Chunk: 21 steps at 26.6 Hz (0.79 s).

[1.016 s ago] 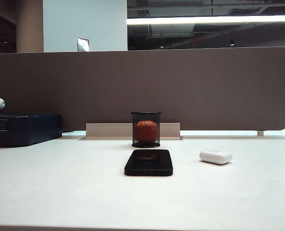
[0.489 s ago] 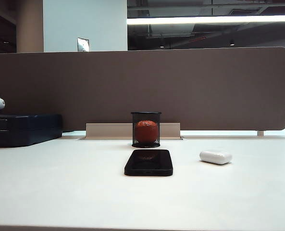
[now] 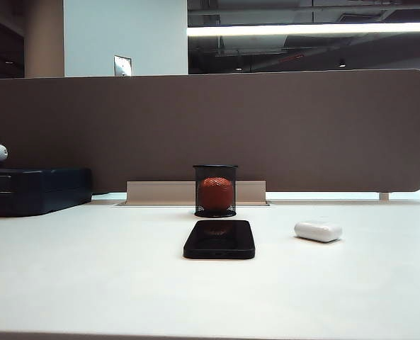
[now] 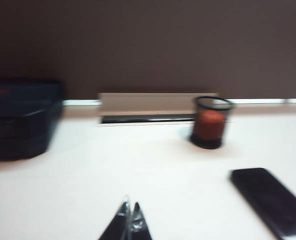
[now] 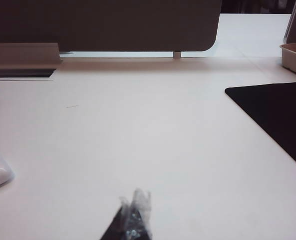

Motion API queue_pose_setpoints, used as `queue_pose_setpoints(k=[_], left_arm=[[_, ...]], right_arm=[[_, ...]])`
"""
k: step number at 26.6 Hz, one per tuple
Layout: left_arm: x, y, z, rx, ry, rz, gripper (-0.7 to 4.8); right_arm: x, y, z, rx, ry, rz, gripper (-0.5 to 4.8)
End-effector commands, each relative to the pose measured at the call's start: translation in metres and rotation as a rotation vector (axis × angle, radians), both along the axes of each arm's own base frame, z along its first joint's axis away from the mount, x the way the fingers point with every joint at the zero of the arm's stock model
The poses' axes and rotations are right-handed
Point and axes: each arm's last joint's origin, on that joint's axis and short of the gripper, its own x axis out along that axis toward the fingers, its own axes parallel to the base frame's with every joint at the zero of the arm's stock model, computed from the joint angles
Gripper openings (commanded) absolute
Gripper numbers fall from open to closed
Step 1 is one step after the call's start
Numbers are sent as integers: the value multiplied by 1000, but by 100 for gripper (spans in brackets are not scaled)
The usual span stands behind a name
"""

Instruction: Find the wireless headphone case on the desktop and place it on the left side of the phone.

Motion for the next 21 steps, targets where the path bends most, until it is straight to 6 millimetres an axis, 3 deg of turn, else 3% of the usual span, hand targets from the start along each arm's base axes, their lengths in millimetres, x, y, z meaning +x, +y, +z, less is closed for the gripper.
queue_pose_setpoints(k=[1, 8, 16, 21], left_arm=[[-2, -4, 4, 14, -29, -139, -5], [-4, -8, 3, 28, -28, -287, -5], [-5, -10, 1, -25, 24, -400, -6], [-5, -11, -3, -38, 75, -412, -5]], right_arm=[[0, 0, 3, 24, -29, -2, -1], [-1, 1, 7, 56, -40, 13, -1], [-6, 2, 29, 49, -93, 36, -1], [-11, 3, 38, 57, -36, 35, -1]])
